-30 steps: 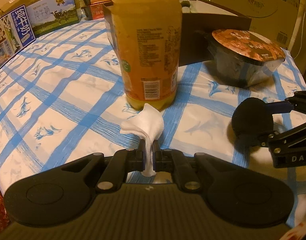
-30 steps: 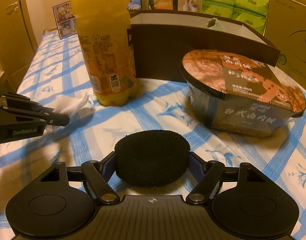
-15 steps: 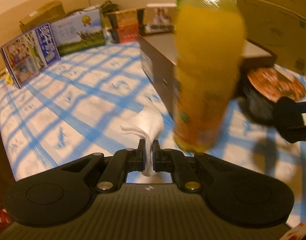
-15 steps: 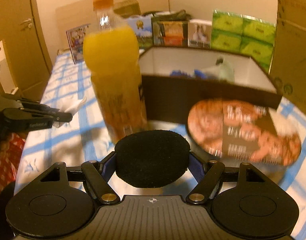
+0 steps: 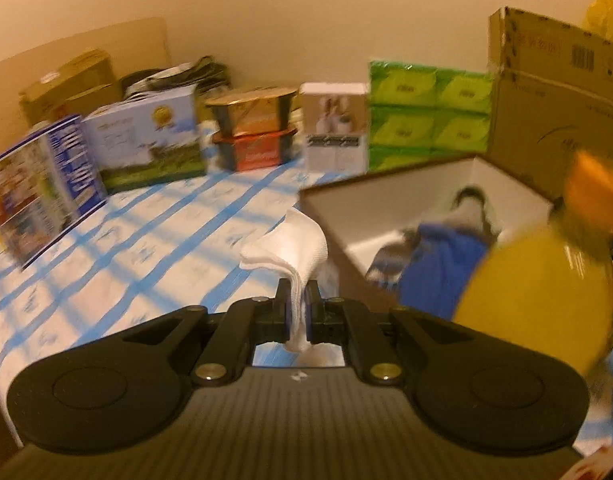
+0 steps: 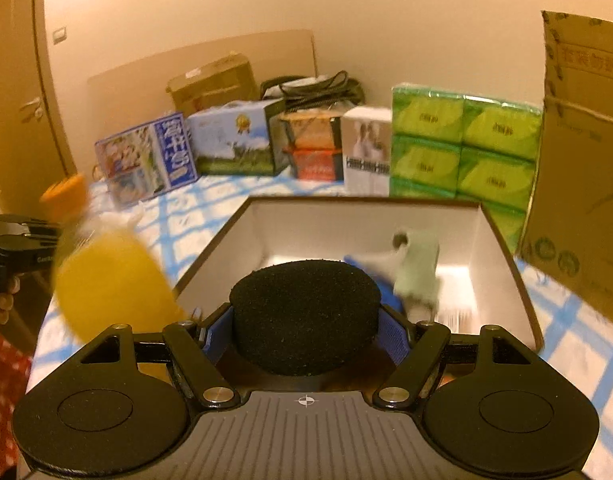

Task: Organize soft objects
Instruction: 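Lift and carry the tissue and sponge pad over the box with both tools, then open both tools to drop the tissue and sponge pad into the box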

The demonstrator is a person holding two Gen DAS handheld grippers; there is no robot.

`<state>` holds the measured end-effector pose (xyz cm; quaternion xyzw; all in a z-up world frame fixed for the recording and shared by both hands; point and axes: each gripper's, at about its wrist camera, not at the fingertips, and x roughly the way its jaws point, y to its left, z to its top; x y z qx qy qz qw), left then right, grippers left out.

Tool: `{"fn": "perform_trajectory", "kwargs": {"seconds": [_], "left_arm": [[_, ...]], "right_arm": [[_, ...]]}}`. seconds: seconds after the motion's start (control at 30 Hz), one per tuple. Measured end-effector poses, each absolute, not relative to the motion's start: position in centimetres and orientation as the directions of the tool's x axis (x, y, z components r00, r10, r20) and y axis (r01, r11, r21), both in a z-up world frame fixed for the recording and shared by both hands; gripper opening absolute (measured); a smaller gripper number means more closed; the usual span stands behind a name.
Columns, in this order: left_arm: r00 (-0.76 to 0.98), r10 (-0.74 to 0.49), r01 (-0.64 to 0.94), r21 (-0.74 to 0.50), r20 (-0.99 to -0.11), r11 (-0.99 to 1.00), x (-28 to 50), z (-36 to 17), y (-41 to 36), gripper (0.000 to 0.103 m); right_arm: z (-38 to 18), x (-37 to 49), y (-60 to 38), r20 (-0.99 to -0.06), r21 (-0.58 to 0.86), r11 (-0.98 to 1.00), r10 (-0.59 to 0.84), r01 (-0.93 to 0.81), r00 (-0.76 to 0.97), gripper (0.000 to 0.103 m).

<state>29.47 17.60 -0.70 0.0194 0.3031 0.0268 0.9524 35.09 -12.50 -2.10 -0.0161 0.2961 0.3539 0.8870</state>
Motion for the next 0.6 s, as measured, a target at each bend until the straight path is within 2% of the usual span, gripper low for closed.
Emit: {"fn": "perform_trajectory", "kwargs": {"seconds": [0.4, 0.6], "left_arm": [[0.756, -0.127, 0.183, 0.020, -0.642, 0.983, 41.2, -1.4, 14.6, 0.006], [0.730, -0.152, 0.228, 0.028, -0.667, 0.973, 44.2, -2.6, 13.5, 0.008]], "right_arm": [[-3.3, 44.7, -7.3, -0.565, 0.217, 0.751, 0.617, -0.624, 0.547, 0.075], [-4.3, 47.3, -5.9, -0.583, 0.221, 0.755, 0.610, -0.617, 0.537, 0.075]]}}
